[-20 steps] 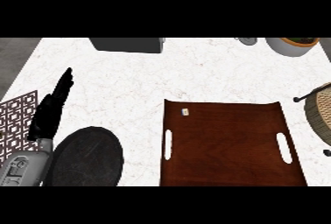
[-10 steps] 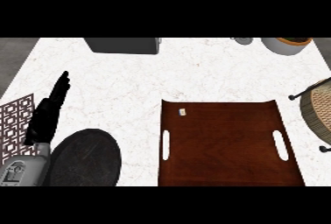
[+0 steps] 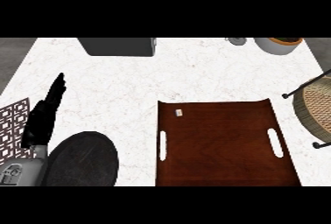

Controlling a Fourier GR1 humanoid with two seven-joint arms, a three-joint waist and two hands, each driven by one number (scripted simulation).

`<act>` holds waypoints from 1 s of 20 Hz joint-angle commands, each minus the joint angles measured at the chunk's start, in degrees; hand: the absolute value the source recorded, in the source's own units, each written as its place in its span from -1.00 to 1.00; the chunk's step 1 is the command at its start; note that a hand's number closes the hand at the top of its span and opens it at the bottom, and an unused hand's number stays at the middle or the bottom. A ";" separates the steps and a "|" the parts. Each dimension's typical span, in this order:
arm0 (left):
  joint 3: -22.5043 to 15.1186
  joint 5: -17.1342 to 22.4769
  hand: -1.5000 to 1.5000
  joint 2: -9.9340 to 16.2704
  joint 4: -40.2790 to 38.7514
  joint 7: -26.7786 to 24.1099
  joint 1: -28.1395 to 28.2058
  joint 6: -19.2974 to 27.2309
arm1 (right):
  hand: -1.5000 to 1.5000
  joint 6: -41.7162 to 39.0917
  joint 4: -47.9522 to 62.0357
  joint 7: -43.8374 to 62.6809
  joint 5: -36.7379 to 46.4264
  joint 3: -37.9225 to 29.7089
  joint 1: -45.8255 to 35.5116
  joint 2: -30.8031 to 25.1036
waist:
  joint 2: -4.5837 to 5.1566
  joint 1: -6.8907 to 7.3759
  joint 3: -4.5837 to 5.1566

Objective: Pick the croissant from the tray and place it in the tiered basket

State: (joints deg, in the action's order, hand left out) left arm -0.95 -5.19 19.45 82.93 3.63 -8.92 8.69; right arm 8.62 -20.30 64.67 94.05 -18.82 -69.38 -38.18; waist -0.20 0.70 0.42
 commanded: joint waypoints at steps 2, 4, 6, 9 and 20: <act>0.94 -0.55 0.00 -0.49 -2.20 -2.25 0.87 0.05 | 1.00 -1.06 -2.84 2.62 -3.89 -2.99 3.05 0.25 | 0.19 -0.71 -0.39; 2.82 1.00 0.00 1.06 -1.68 -1.31 0.03 -1.32 | 1.00 1.26 -5.17 0.29 -6.14 -4.63 7.69 0.26 | -0.05 -1.40 -0.40; 0.94 -0.24 0.00 -0.99 0.30 -0.97 1.67 -0.13 | 1.00 1.28 -7.31 -0.24 -7.43 -5.22 9.35 1.08 | -0.06 -1.18 -0.40; -0.36 -1.64 0.00 -2.38 0.43 -0.66 1.88 1.01 | 1.00 1.67 -8.00 -1.42 -11.00 -8.38 10.16 2.23 | 0.08 -0.93 -0.43; 0.33 -1.89 0.00 -1.18 2.32 -0.54 4.61 -0.21 | -1.00 15.32 -26.72 -1.30 -15.42 -14.34 22.53 7.77 | -0.20 -1.44 -0.40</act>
State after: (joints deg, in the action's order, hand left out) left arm -0.10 -6.13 18.62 84.88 4.39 -6.82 8.21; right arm 16.15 -42.07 60.21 78.12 -32.95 -52.43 -32.05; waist -1.25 -0.52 0.98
